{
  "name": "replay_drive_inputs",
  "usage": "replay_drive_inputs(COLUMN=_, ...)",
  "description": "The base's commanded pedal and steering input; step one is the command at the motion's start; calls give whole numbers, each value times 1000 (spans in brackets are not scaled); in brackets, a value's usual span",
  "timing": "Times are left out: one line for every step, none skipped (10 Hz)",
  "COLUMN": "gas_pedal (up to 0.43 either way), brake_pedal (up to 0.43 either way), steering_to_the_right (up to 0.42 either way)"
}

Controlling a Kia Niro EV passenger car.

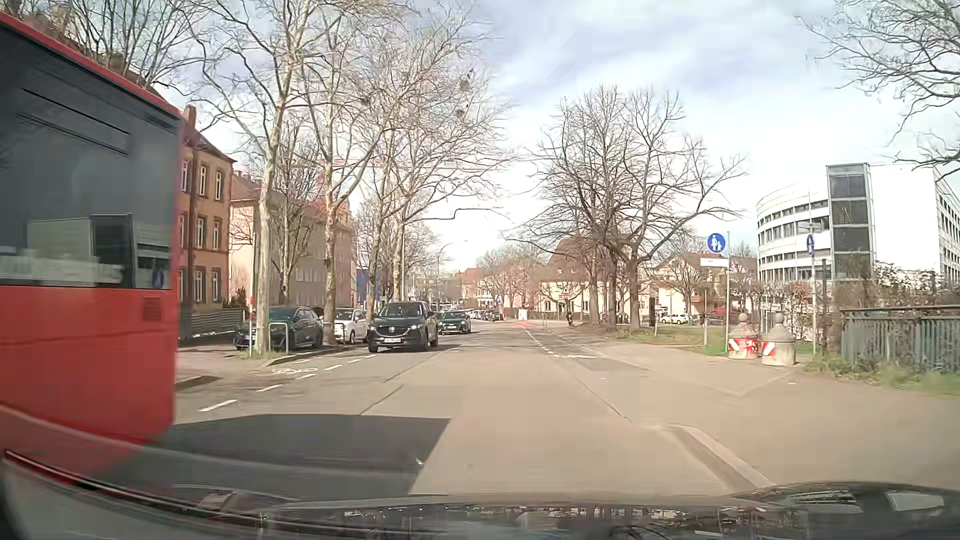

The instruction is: Follow the waypoints while adhering to traffic rules and regulations

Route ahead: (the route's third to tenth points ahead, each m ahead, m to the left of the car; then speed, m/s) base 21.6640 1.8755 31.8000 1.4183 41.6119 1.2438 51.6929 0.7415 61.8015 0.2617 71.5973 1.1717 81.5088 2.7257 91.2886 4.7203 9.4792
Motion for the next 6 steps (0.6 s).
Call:
replay_drive_inputs(gas_pedal=209, brake_pedal=0, steering_to_the_right=7)
replay_drive_inputs(gas_pedal=209, brake_pedal=0, steering_to_the_right=7)
replay_drive_inputs(gas_pedal=209, brake_pedal=0, steering_to_the_right=7)
replay_drive_inputs(gas_pedal=197, brake_pedal=0, steering_to_the_right=7)
replay_drive_inputs(gas_pedal=197, brake_pedal=0, steering_to_the_right=7)
replay_drive_inputs(gas_pedal=177, brake_pedal=0, steering_to_the_right=8)
